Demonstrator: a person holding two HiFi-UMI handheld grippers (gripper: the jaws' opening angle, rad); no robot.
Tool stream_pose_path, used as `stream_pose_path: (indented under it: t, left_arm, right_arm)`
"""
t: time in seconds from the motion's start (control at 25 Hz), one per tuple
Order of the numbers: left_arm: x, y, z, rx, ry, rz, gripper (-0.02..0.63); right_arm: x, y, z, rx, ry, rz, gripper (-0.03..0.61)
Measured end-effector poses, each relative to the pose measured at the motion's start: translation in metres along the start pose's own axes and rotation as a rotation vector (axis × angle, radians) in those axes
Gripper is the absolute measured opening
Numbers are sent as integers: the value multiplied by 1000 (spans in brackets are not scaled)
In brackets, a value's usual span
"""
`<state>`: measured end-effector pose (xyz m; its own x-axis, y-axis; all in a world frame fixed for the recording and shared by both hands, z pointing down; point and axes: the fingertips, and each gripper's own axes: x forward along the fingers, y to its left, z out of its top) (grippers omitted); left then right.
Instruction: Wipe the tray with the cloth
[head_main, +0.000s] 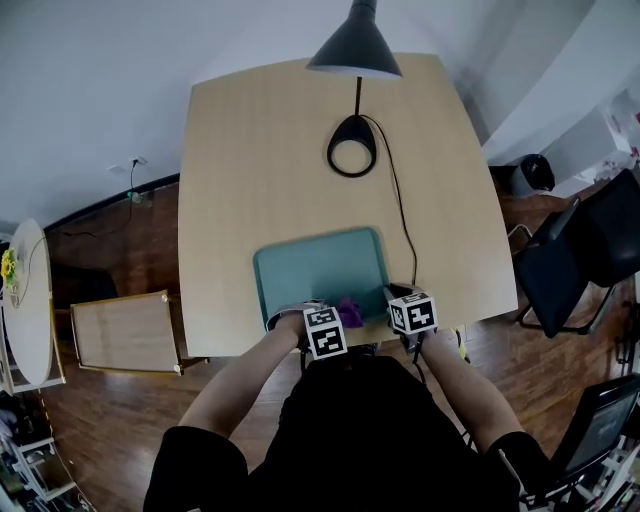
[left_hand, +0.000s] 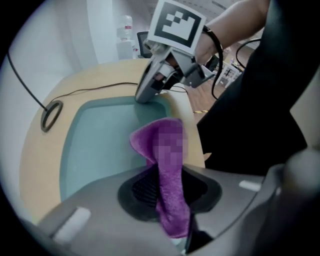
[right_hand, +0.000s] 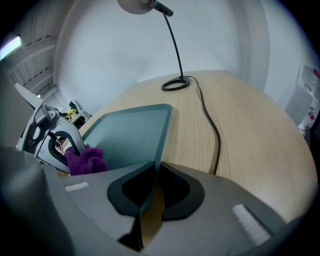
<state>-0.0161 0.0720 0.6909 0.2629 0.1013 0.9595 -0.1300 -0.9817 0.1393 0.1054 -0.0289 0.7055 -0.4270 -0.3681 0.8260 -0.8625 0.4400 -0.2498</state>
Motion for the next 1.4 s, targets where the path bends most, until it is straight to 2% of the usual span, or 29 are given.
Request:
stream_pose_path:
  t: [0.08,0.16,0.44,0.6,0.72,0.8,0.92,1.08,1.24,1.4]
  left_arm:
    - [-1,0,-3,-22,-8,-24,109]
    - [-4,11,-5,-54,-15,-10,109]
    - [-27,105,-31,-162,30,193,109]
    - [-44,159,-40,-178,72,313,109]
    - [-46,179,-38,-162,101,334,109]
    - [-39,180,-36,-142,115,324,109]
    - [-33,184,-32,-103,134,352,109]
    - [-32,182,-29,-113,127,355,108]
    - [-29,134,-20,-79,53,288,107]
    - [-15,63,-16,19,7,228,109]
  right_arm:
    - [0,0,1,2,3,0,34]
    - [0,0,2,10,0,-5,34]
    - [-6,2,-4,113,-14,-51,26]
    - [-11,5,-13,106,15,-89,26]
    - [-14,7,-18,67,44,-115,26]
    - [-14,8,-22,40,69,-128,28]
    - [-15,8,-23,4,99,-121,31]
    - [-14,6,-25,16,115,-99,34]
    - [-15,7,-25,32,94,-93,32]
    - [-15,5,-26,37,86,-83,32]
